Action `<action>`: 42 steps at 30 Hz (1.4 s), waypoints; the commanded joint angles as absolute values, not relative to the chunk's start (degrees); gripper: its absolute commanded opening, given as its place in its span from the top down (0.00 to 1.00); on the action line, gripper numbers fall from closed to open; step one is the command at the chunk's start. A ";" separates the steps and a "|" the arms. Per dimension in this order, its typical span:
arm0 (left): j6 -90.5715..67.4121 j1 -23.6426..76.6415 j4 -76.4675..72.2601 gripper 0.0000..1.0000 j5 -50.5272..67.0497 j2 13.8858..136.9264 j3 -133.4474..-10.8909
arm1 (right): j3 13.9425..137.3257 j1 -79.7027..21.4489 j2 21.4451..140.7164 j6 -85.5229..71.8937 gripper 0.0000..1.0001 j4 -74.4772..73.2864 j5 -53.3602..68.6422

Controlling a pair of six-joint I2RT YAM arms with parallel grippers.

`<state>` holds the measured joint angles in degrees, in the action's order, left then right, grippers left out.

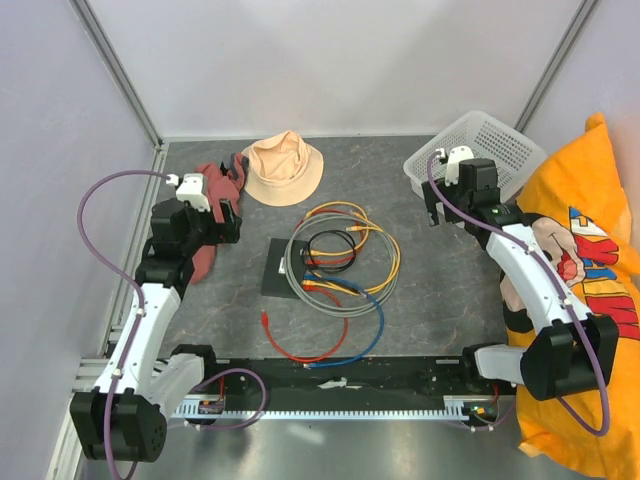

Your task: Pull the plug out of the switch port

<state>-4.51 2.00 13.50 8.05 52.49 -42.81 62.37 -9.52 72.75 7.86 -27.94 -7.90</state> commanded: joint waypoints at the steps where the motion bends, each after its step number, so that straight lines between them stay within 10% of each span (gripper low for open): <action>1: -5.36 1.93 13.27 0.01 12.46 53.00 -42.36 | 64.68 -9.58 70.67 11.93 0.02 -27.85 4.60; 4: -7.64 1.93 13.27 0.01 18.34 54.22 -41.66 | 67.76 -11.58 68.12 28.35 0.02 -36.34 30.20; 10: -16.24 1.93 14.59 0.02 19.95 62.12 -43.94 | 65.85 -34.35 71.28 38.06 0.02 -40.89 20.40; 42: -36.91 2.72 17.75 0.20 23.02 79.11 -40.08 | 88.68 -39.37 114.87 7.56 0.07 -23.64 19.07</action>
